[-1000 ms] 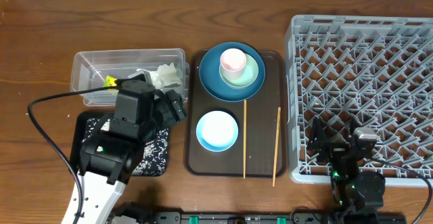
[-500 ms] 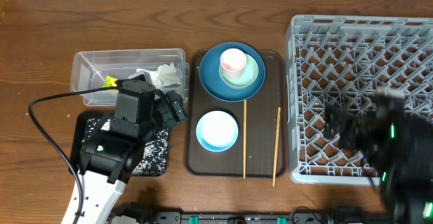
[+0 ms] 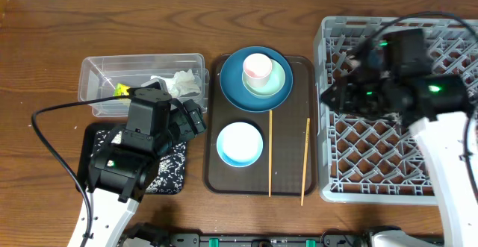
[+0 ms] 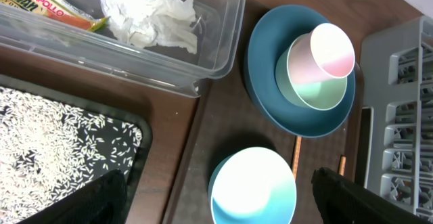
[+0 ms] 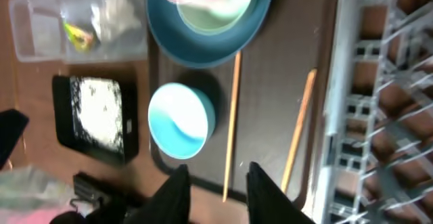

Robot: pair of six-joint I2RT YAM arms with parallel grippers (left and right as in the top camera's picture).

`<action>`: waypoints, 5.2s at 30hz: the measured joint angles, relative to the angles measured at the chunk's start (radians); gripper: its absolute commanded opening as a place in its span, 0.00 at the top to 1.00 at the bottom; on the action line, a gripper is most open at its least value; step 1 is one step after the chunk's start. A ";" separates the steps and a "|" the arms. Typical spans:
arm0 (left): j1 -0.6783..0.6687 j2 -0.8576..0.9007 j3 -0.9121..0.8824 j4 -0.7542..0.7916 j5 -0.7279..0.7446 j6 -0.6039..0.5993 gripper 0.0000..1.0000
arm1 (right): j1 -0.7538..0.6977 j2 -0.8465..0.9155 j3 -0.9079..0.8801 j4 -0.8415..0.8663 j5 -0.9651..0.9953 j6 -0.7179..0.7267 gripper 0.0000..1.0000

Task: Sort waste into correct bins and load items into the dishwasher rack
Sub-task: 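Move the right gripper from the rack to the wooden chopsticks, then grasp one wooden chopstick with the right gripper, then carry the chopstick to the rack and insert it upright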

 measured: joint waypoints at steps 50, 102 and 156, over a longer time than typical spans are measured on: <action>0.000 0.000 0.000 0.000 0.000 0.000 0.10 | 0.623 0.294 -0.534 0.603 0.490 0.644 0.81; 0.000 0.000 0.000 0.000 0.000 0.000 0.09 | 0.741 0.296 -0.489 0.616 0.623 0.671 0.68; 0.000 0.000 0.000 0.000 0.000 0.000 0.09 | 0.741 0.296 -0.548 0.669 0.659 0.698 0.99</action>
